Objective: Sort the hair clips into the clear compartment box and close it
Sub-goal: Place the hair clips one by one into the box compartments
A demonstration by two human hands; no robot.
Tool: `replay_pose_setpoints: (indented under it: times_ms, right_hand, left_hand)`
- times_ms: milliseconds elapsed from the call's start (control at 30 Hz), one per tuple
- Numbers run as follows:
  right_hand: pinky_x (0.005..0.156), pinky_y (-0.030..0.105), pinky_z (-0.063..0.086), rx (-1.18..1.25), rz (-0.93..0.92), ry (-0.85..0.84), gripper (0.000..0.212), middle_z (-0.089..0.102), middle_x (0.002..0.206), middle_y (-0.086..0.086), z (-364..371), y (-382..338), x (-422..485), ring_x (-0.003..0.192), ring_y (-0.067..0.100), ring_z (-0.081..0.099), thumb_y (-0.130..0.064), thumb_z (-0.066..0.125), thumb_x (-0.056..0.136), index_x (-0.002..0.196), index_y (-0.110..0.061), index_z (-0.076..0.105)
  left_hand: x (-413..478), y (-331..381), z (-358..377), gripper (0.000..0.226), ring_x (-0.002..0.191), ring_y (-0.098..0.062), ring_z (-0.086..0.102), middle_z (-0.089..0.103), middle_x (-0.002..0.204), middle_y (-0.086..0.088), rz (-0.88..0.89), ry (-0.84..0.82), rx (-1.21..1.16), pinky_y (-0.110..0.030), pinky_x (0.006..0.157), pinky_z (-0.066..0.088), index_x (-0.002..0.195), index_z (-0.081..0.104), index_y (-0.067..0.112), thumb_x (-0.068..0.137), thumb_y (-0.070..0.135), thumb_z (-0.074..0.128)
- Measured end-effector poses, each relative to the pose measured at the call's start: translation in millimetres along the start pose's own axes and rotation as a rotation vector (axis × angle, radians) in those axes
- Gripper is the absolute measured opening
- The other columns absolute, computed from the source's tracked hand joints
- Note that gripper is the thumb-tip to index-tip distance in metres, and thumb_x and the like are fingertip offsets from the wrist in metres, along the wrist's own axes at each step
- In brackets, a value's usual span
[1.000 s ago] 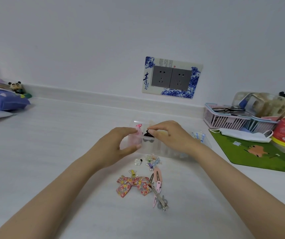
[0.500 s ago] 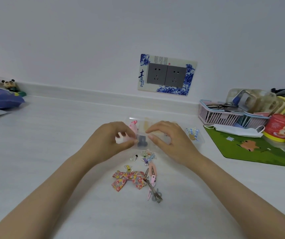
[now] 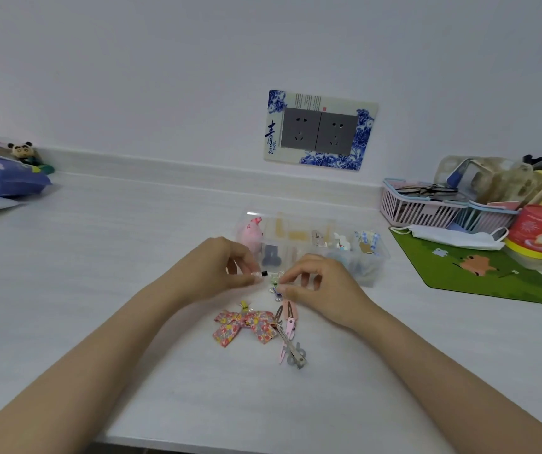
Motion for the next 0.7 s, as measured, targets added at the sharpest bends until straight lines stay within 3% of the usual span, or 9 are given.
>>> replay_pose_setpoints:
  times_ms: [133,200,333,467,600,700]
  right_hand:
    - [0.062,0.021,0.041,-0.014,0.046,0.031,0.019,0.061,0.079,-0.007,5.6,3.9,2.3,0.063,0.005,0.047,-0.04,0.081,0.066,0.078,-0.027,0.074]
    - [0.059,0.017,0.039,-0.012,0.061,0.035,0.018,0.061,0.079,-0.006,6.9,4.3,2.5,0.061,0.002,0.047,-0.039,0.082,0.066,0.076,-0.026,0.073]
    - [0.058,0.013,0.036,0.01,0.074,0.026,0.015,0.06,0.078,-0.007,8.4,5.3,1.8,0.06,-0.001,0.047,-0.035,0.082,0.067,0.076,-0.025,0.075]
    - [0.059,0.013,0.038,0.064,0.101,0.046,0.013,0.063,0.078,-0.004,7.3,9.4,0.7,0.06,0.0,0.049,-0.03,0.08,0.07,0.079,-0.021,0.077]
    - [0.059,0.012,0.038,0.095,0.114,0.068,0.013,0.062,0.074,-0.005,5.9,11.2,-1.0,0.06,-0.001,0.049,-0.029,0.078,0.072,0.08,-0.019,0.077]
    - [0.058,0.011,0.037,0.137,0.125,0.07,0.01,0.063,0.071,-0.008,6.0,13.0,-2.0,0.058,-0.002,0.048,-0.027,0.079,0.072,0.078,-0.019,0.077]
  left_hand:
    - [4.0,10.9,-32.2,0.01,0.06,-0.002,0.056,0.067,0.067,0.01,0.043,0.231,-0.178,-0.009,0.056,0.041,0.075,0.073,0.02,0.077,0.031,0.074]
    - [11.1,12.5,-40.8,0.012,0.061,-0.002,0.056,0.067,0.067,0.012,0.034,0.284,-0.212,-0.009,0.055,0.04,0.076,0.074,0.018,0.077,0.031,0.073]
    - [35.2,13.7,-40.9,0.014,0.072,-0.001,0.055,0.07,0.082,0.011,0.029,0.275,-0.113,-0.021,0.063,0.041,0.076,0.072,0.025,0.078,0.038,0.071]
    - [60.0,11.9,-32.6,0.016,0.082,-0.001,0.051,0.067,0.095,0.008,-0.005,0.263,-0.062,-0.015,0.067,0.035,0.082,0.075,0.025,0.077,0.041,0.071]
    - [67.5,2.4,-25.2,0.02,0.09,-0.014,0.058,0.07,0.097,0.001,-0.037,0.283,-0.026,-0.03,0.078,0.046,0.083,0.076,0.018,0.081,0.037,0.069]
    - [57.9,-2.9,-26.4,0.023,0.094,-0.014,0.057,0.071,0.1,0.002,-0.019,0.3,-0.01,-0.029,0.079,0.042,0.092,0.075,0.018,0.085,0.036,0.063]
Point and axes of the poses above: each hand's wrist, its own x-axis towards the middle knuckle, its own z-axis out of the palm, y = z × x, the point moved 9 cm from there along x, towards the middle knuckle
